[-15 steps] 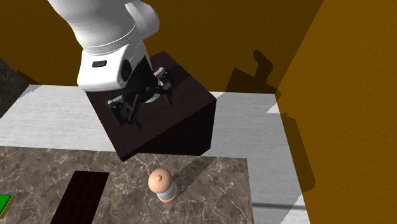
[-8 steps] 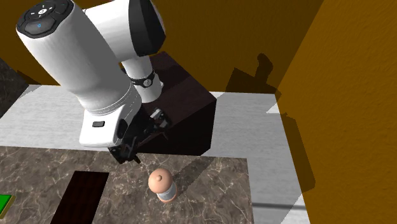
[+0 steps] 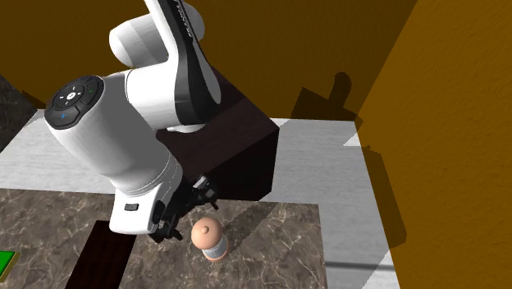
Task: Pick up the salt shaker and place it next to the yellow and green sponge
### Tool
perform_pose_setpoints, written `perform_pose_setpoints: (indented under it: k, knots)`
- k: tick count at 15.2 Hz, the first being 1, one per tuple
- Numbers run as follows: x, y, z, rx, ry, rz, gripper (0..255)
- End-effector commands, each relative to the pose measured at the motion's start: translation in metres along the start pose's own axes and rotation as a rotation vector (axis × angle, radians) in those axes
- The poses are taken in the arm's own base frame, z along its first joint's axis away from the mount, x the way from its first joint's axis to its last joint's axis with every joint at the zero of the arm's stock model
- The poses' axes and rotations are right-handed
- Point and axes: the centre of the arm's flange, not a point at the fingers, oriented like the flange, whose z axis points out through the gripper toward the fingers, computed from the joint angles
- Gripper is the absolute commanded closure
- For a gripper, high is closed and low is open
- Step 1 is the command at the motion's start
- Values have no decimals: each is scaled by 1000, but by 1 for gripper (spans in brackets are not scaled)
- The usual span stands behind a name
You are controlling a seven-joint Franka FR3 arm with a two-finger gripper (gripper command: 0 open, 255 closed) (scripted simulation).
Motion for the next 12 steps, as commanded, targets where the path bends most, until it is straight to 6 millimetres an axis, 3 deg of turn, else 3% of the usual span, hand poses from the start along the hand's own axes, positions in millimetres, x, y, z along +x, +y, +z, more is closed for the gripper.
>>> perform_pose_setpoints:
  k: [1,4,11,12]
  knots:
    - [1,1,12,-1,1,0,0]
    - [1,1,26,-1,1,0,0]
    - [1,1,26,-1,1,0,0]
    - [1,1,26,-1,1,0,255]
